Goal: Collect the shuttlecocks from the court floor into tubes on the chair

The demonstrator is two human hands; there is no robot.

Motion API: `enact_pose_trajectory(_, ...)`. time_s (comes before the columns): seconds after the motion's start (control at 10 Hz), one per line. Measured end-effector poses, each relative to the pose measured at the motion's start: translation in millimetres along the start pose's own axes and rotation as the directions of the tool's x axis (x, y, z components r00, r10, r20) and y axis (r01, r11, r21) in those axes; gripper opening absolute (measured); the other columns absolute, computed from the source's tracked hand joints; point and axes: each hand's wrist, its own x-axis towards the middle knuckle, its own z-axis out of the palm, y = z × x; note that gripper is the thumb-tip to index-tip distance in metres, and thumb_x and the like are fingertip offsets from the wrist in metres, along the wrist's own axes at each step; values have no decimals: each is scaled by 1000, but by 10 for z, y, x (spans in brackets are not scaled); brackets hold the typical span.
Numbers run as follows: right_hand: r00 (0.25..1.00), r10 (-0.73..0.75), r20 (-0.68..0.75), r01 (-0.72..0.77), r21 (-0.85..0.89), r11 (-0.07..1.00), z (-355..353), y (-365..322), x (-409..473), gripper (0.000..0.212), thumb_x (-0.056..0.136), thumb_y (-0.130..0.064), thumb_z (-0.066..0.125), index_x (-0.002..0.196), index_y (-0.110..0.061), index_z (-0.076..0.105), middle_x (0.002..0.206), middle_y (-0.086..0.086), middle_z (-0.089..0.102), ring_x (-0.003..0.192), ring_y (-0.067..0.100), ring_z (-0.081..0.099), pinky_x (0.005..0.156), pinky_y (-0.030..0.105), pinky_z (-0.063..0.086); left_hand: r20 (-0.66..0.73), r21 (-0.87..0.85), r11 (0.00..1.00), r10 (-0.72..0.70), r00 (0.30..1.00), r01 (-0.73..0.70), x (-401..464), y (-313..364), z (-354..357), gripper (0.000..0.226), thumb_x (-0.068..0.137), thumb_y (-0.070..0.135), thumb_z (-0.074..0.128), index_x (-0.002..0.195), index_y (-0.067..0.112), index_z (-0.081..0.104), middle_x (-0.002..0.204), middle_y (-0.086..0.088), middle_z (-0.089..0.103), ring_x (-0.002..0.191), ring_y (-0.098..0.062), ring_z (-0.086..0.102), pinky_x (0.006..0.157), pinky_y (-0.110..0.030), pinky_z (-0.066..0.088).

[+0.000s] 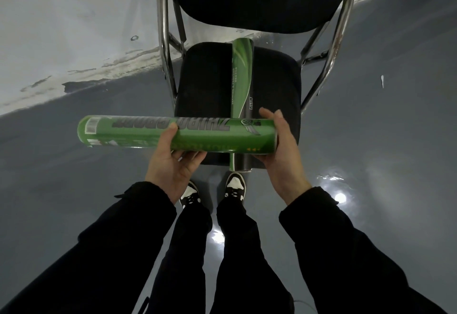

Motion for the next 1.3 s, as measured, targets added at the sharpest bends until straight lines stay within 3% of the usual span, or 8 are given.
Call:
enact_pose_trajectory(0.1,998,-30,-55,9,-338,941,-115,-9,8,26,103,-41,50,101,-29,73,113,1,70,105,26,68,92,47,59,-32,97,995,-32,999,35,44,-10,-15,45,91,40,75,124,13,62,94,-7,81,98,-23,77,90,-43,61)
enact_pose_trajectory(0.2,995,-32,93,91,-754,650,-251,-69,-2,17,100,-38,56,116,-39,64,114,-19,62,104,6,61,100,39,53,-37,251,962,-97,995,103,61,-79,-10,52,86,39,79,127,14,60,106,-10,75,92,-22,77,78,-38,63)
enact_pose_trajectory(0.3,934,231,274,147,-880,451,-186,-31,-41,81,82,-61,72,151,-45,32,126,-18,47,116,10,54,106,40,46,14,406,907,-130,991,113,45,-186,103,51,88,40,77,130,15,59,110,-6,74,80,-16,77,72,-37,62)
enact_pose_trajectory(0.6,953,210,218,-23,-639,769,74,578,18,84,77,-51,76,149,-49,33,120,-21,64,113,3,63,105,39,51,47,693,717,59,997,-75,355,-373,245,64,87,22,82,132,19,37,118,0,65,100,-12,67,85,-30,56)
enact_pose_trajectory(0.8,982,125,138,-1,-665,747,-152,669,72,62,96,-30,67,149,-42,37,118,-21,59,100,-2,64,85,18,48,137,906,371,192,972,-202,834,-340,218,76,92,27,78,145,14,26,119,0,59,101,-20,61,90,-30,47)
enact_pose_trajectory(1.0,989,143,46,-65,-726,685,-333,794,156,51,96,-40,66,143,-35,50,113,-20,63,107,6,65,98,33,52,120,926,330,207,971,-185,1284,-494,193,81,92,29,77,150,13,23,140,-12,58,121,-30,62,105,-42,51)
enact_pose_trajectory(1.2,989,130,72,-44,-694,718,-184,761,220,42,97,-34,65,138,-31,55,102,-22,62,84,-8,62,65,5,44,124,937,297,208,970,-184,1394,-509,163,72,96,31,70,151,11,29,138,-11,57,116,-28,61,93,-32,48)
enact_pose_trajectory(1.3,994,81,73,-16,-635,772,7,602,190,40,96,-29,66,135,-25,58,104,-15,68,91,-1,66,74,13,47,150,945,242,275,949,-220,1238,-295,247,59,99,32,64,149,11,40,135,-6,52,112,-20,56,88,-26,40)
